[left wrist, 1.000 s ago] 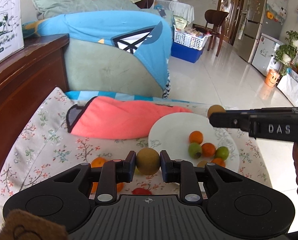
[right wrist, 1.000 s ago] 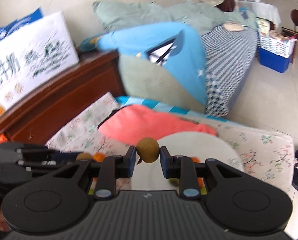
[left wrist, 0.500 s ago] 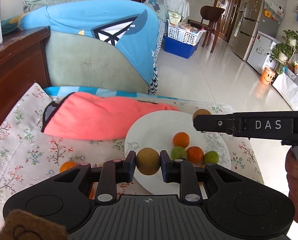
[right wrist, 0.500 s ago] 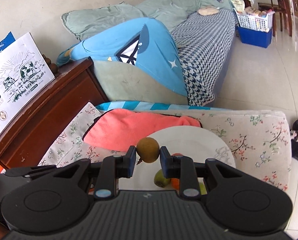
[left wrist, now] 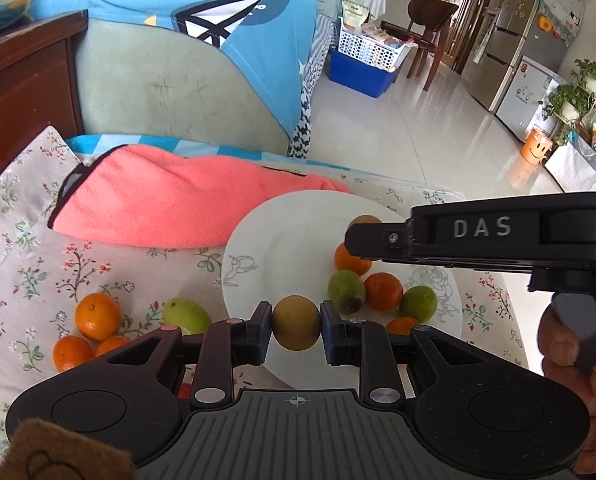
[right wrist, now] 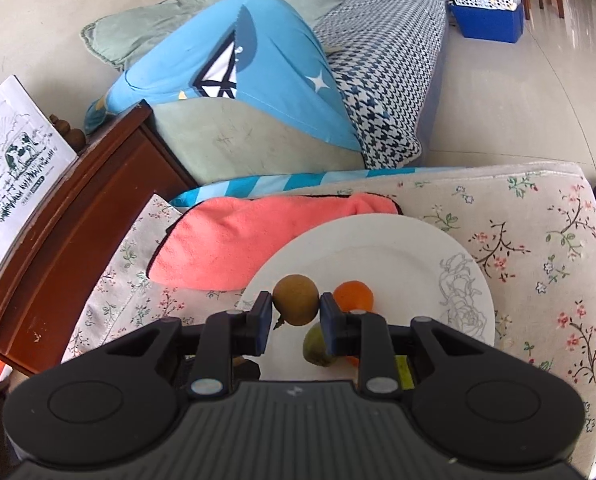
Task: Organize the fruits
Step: 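Carry both held kiwis over the white plate with both grippers, then lower the kiwis onto the plate and open both grippers, then move both open grippers back over the remaining fruit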
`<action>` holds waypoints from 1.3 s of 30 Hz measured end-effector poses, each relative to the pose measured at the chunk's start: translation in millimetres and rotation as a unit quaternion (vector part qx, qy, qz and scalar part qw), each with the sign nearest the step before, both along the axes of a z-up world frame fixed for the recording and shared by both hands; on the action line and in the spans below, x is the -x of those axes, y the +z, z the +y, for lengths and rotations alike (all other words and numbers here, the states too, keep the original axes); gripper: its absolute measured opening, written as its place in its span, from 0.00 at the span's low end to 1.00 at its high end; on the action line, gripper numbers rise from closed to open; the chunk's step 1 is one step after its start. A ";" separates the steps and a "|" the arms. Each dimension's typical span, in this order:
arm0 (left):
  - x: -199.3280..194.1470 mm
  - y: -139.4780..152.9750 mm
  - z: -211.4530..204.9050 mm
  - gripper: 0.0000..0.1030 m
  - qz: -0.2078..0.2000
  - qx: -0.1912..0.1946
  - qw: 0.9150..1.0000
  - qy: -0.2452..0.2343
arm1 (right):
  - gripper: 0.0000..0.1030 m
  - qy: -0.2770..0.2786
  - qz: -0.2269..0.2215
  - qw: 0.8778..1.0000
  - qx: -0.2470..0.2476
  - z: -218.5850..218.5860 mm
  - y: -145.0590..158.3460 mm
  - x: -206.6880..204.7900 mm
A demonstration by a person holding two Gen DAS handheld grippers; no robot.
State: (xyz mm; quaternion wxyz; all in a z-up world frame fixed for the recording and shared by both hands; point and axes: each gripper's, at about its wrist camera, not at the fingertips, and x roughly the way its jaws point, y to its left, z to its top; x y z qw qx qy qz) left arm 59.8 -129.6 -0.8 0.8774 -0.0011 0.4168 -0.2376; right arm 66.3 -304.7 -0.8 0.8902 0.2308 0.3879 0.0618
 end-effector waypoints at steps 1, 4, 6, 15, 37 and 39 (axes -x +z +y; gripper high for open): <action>-0.2 -0.2 -0.8 0.23 0.000 0.001 1.000 0.003 | 0.25 -0.002 0.002 1.000 0.000 0.2 -1.2 -0.9; 0.4 1.3 -1.1 0.25 -0.004 0.000 1.000 0.007 | 0.28 -0.009 0.005 1.000 -0.004 -0.7 -3.1 -2.2; 0.7 3.9 0.4 0.28 -0.004 0.004 1.000 0.008 | 0.28 -0.014 0.003 1.000 -0.004 -1.5 -2.5 -2.2; -3.2 27.8 21.6 0.44 -0.016 0.011 0.999 0.048 | 0.28 -0.009 -0.008 1.000 -0.004 -0.5 5.3 2.2; -0.9 29.3 99.6 0.46 -0.006 -0.073 0.996 0.042 | 0.28 0.153 -0.023 0.987 0.045 58.8 5.7 23.3; 3.4 29.0 104.2 0.46 -0.002 -0.070 0.997 0.036 | 0.28 0.169 -0.023 0.984 0.057 68.1 4.1 25.5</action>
